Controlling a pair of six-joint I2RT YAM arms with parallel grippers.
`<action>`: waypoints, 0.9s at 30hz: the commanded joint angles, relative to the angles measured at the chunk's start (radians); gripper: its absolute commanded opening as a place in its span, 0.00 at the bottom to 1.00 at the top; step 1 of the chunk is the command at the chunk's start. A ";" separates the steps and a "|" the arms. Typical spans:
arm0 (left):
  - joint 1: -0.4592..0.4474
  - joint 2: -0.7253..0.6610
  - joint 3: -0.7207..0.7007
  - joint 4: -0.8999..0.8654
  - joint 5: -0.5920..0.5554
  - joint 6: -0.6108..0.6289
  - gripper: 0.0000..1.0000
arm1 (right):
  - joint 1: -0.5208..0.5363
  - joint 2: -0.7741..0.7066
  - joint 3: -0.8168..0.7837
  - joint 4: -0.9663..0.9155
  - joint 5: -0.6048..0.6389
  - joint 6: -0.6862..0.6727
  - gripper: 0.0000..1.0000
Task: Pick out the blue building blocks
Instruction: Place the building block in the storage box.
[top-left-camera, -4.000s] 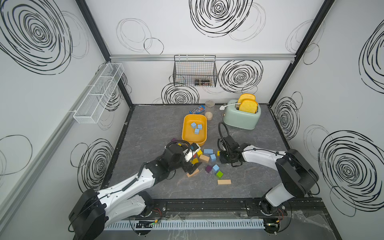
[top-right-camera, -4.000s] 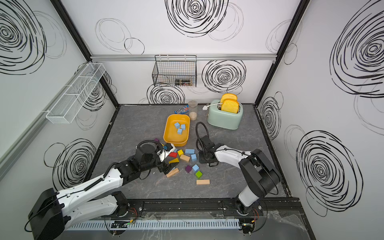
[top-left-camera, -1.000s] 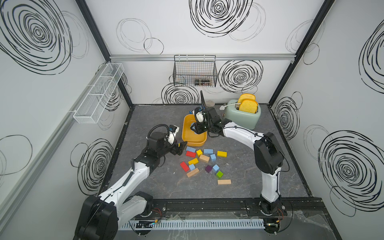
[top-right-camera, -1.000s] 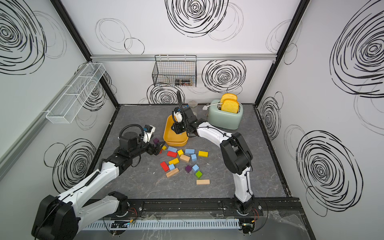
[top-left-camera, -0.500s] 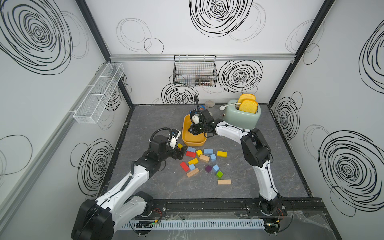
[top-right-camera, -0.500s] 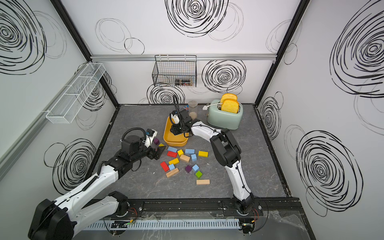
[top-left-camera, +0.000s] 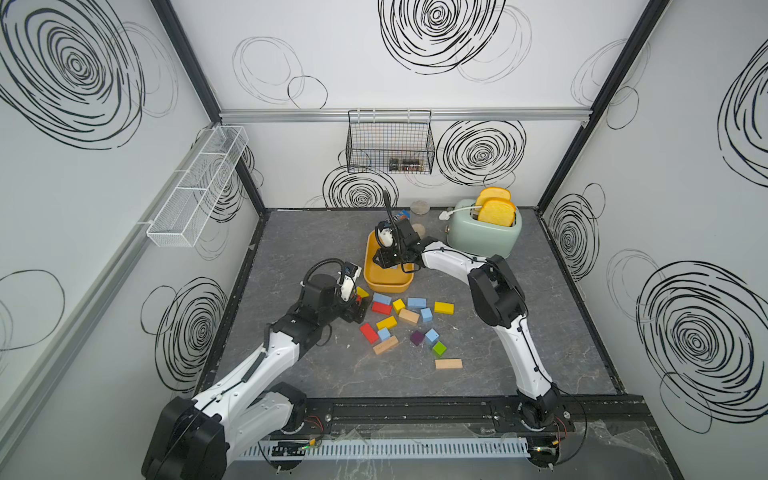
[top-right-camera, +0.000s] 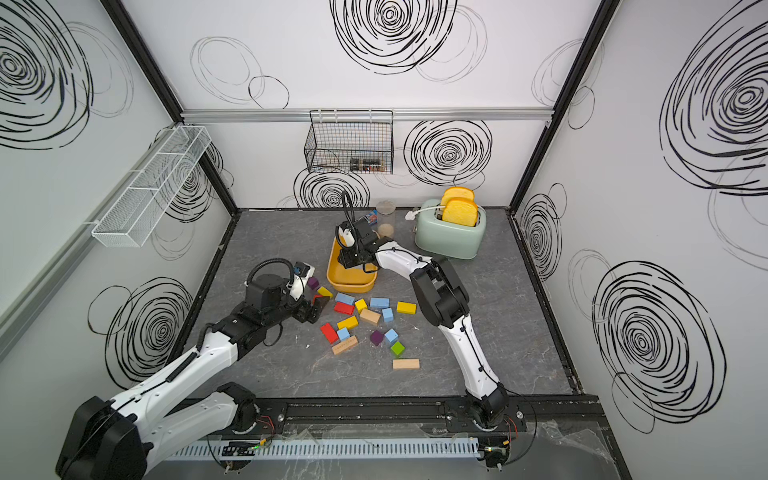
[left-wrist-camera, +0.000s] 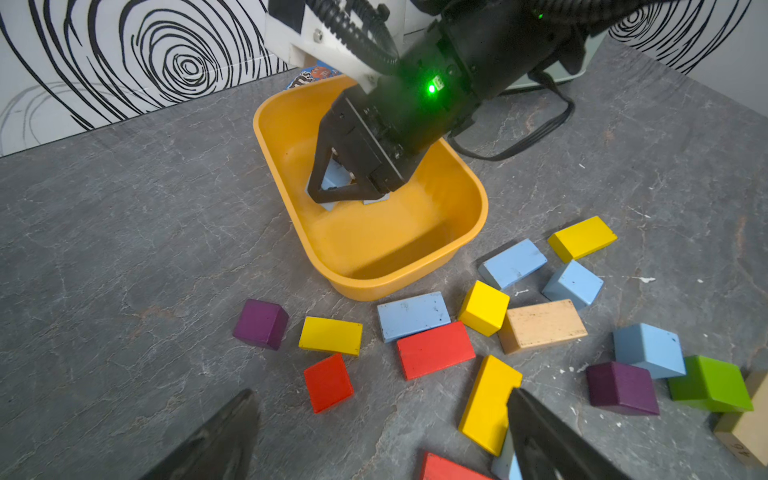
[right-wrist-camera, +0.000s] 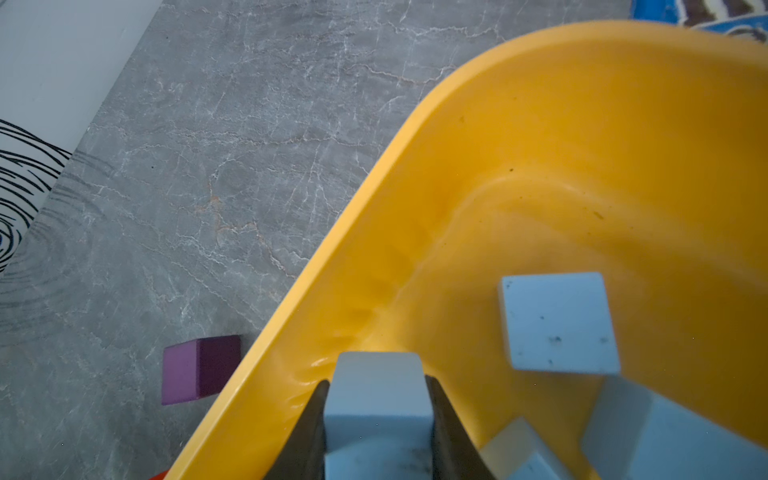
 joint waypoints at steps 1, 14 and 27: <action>-0.005 0.007 0.006 0.020 -0.012 0.016 0.96 | -0.004 0.027 0.051 -0.030 0.008 -0.001 0.25; -0.008 0.007 0.007 0.020 -0.005 0.019 0.96 | -0.001 0.051 0.056 -0.026 0.039 0.013 0.45; -0.007 0.003 0.009 0.020 -0.004 0.022 0.96 | -0.002 0.009 0.056 -0.032 0.033 0.024 0.53</action>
